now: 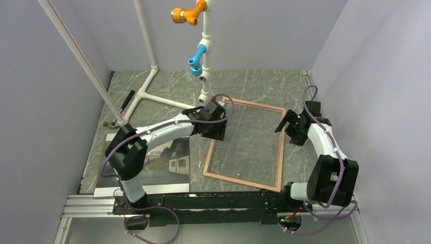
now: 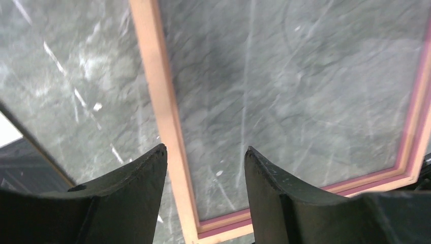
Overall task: Put the photo into the frame
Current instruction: Adjust the photo frame item on the photo frame.
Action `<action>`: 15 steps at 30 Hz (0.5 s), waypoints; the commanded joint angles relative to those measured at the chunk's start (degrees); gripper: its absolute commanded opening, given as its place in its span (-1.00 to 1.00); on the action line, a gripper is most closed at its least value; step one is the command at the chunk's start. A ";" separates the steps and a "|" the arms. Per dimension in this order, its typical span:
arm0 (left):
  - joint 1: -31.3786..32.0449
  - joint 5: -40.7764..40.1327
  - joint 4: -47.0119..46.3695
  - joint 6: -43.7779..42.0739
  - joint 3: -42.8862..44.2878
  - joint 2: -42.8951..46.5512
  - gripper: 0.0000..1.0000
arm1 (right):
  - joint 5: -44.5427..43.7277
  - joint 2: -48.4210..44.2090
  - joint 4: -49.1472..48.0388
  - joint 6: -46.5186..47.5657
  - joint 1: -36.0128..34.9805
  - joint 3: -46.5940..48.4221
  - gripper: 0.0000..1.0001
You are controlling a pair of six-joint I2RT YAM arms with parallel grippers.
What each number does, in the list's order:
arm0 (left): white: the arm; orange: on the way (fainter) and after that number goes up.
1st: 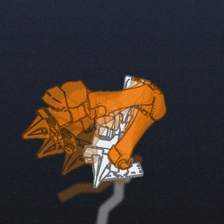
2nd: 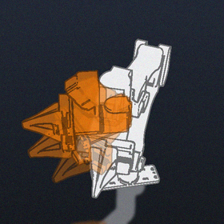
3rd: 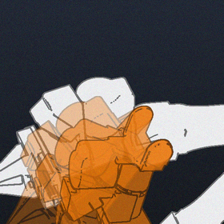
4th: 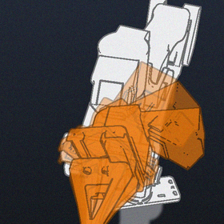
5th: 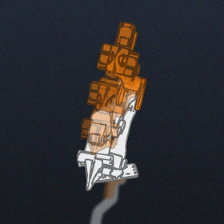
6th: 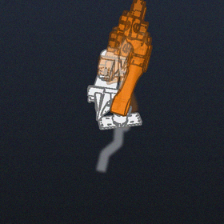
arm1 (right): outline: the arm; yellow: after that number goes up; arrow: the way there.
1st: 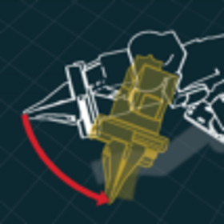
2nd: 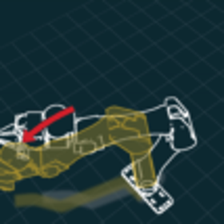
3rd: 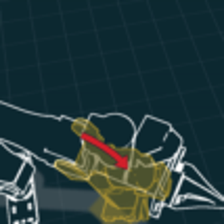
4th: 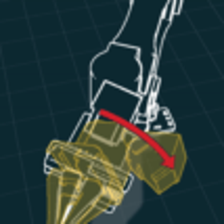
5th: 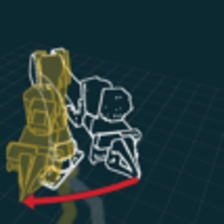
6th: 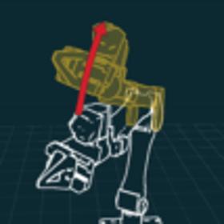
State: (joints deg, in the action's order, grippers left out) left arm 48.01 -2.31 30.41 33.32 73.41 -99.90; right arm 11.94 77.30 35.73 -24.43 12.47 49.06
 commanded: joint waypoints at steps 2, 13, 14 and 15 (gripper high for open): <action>2.15 -2.37 1.57 -2.33 9.03 -6.08 0.23 | -6.57 -1.64 -0.13 -0.64 0.96 0.88 0.78; 4.19 -12.39 11.80 -2.07 22.97 -20.37 0.55 | 1.61 6.56 -5.11 -0.54 2.45 -2.12 0.82; 4.11 -12.81 12.71 -1.73 23.93 -21.30 0.61 | 2.17 6.85 -5.53 -0.54 2.47 -2.12 0.82; 4.11 -12.66 13.34 -1.73 24.88 -22.17 0.63 | 2.82 7.29 -5.90 -0.54 2.39 -2.12 0.82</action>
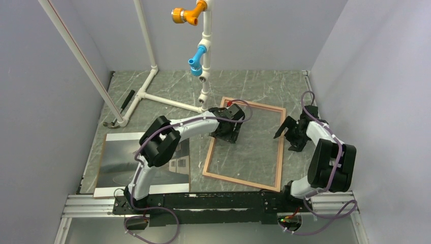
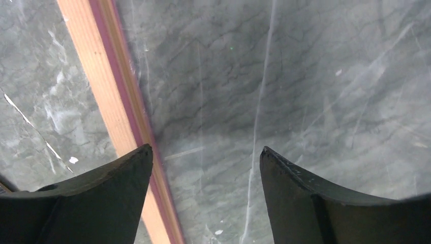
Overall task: Put the photo into the frame
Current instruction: Adjust the photo frame item on the photo frame.
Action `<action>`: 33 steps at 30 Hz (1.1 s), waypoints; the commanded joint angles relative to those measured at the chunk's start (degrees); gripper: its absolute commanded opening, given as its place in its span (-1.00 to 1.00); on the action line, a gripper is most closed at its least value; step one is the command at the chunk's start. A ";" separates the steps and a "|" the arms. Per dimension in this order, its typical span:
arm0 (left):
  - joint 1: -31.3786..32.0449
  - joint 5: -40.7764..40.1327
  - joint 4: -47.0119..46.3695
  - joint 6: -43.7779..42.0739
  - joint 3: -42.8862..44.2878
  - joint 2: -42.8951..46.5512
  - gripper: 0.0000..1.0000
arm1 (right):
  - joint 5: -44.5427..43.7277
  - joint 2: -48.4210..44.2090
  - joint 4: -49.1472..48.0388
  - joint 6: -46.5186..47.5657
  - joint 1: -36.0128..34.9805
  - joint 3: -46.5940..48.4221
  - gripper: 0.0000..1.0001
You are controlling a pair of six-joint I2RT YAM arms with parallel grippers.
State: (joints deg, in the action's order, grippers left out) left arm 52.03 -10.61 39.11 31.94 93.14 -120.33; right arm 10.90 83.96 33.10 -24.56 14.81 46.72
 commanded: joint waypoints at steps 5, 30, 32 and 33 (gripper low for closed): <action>0.00 -4.23 10.26 -0.01 12.04 -7.27 0.71 | 4.14 3.46 -4.02 -0.36 0.13 0.48 0.78; -10.65 16.54 -15.39 1.22 -19.51 18.43 0.62 | 11.80 6.84 -5.85 -0.84 7.15 3.48 0.07; -11.82 16.12 -14.28 1.26 -19.94 17.42 0.60 | 11.70 8.12 -6.00 -0.80 7.09 3.72 -0.03; -12.21 15.73 -13.56 1.20 -19.91 16.89 0.58 | 11.46 8.67 -6.11 -0.72 7.12 3.79 -0.10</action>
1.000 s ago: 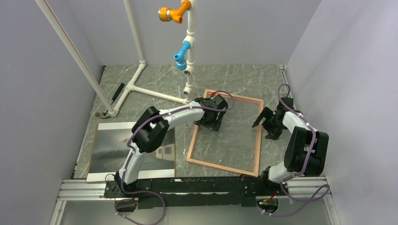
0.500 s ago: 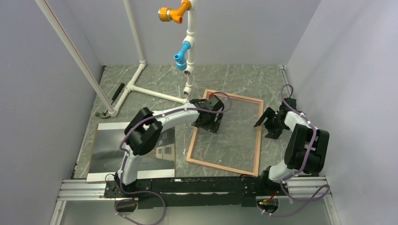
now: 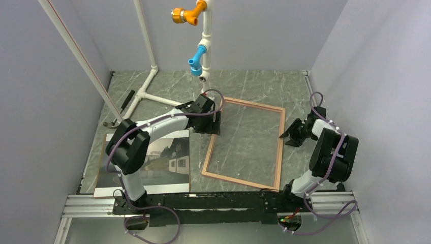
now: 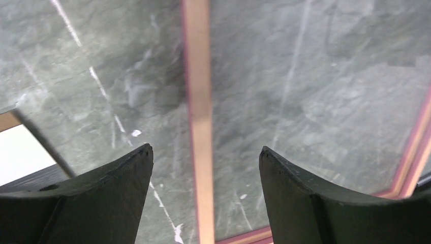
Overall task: Put the photo into the frame
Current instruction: Adjust the photo frame item on the photo frame.
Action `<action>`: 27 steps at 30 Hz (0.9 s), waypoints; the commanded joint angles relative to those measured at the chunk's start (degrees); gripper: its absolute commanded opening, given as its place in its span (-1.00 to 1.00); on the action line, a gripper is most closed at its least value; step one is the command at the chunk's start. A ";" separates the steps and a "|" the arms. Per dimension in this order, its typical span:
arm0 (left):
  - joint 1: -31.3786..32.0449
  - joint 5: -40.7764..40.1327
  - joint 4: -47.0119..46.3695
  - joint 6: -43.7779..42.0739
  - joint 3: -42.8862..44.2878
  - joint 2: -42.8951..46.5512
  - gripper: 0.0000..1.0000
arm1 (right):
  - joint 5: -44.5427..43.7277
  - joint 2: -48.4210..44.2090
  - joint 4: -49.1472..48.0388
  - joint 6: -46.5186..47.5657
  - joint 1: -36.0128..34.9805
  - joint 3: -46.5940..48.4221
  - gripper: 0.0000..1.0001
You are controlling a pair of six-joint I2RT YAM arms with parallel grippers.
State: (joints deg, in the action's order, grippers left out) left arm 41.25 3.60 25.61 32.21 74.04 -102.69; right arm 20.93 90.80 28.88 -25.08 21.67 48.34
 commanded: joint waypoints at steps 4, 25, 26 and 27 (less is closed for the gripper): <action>-2.34 -0.63 2.83 0.99 0.00 -3.27 0.54 | 0.86 4.11 -2.30 -0.15 0.23 2.44 -0.35; -3.15 5.92 2.45 0.69 2.54 -10.76 0.41 | -13.65 11.05 4.04 2.26 -11.30 9.56 -0.76; -3.00 6.38 2.29 0.73 2.56 -10.89 0.40 | -13.90 11.05 4.19 2.38 -11.86 9.69 -0.74; -2.80 6.61 2.18 0.77 2.61 -10.97 0.39 | -14.16 11.06 4.29 2.45 -12.48 9.81 -0.71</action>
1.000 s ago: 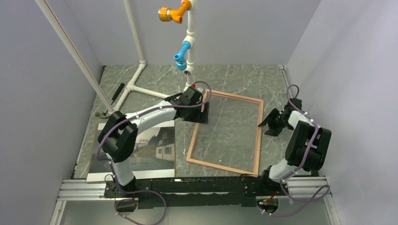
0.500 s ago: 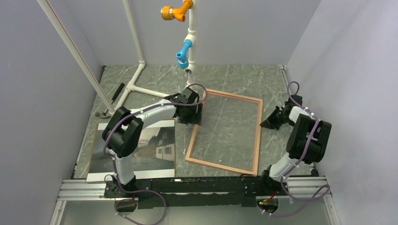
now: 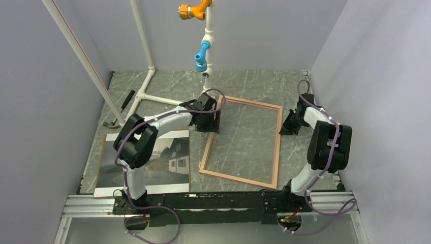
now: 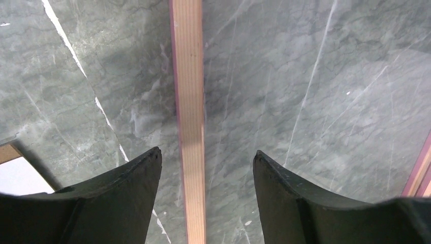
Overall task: Put the photo into the frame
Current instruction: Adjust the photo frame item on the photo frame.
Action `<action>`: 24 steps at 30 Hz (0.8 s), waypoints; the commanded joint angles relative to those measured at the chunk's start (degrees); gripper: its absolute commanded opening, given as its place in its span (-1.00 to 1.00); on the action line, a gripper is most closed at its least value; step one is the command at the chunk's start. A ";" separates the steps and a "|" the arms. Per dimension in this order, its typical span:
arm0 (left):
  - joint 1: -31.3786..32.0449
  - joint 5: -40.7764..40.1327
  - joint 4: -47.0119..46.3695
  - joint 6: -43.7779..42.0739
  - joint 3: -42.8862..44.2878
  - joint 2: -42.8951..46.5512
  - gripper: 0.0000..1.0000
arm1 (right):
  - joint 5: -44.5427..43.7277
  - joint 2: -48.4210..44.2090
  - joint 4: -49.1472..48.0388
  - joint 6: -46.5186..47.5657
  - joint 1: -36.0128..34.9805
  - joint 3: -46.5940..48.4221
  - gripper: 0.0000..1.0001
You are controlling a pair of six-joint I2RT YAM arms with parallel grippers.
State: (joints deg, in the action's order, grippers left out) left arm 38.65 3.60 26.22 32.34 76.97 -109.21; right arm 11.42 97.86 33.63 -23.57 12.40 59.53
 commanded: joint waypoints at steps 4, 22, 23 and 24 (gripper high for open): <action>0.89 7.88 1.53 0.71 0.75 -5.46 0.34 | -6.26 4.48 0.26 1.32 -5.81 -0.58 -0.27; 2.36 8.79 1.15 0.20 1.20 -6.10 0.27 | -20.66 11.90 6.81 1.87 -15.57 4.82 -0.39; 2.46 8.70 1.11 0.02 1.09 -5.53 0.28 | -22.14 12.44 7.39 1.87 -16.21 5.44 -0.39; 2.55 8.59 0.87 -0.13 0.97 -4.96 0.29 | -23.65 13.12 8.20 1.87 -16.83 5.77 -0.39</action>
State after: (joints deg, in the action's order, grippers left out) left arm 40.69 12.05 24.64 32.62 79.02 -114.50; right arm -4.89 103.04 39.46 -21.45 -0.51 67.81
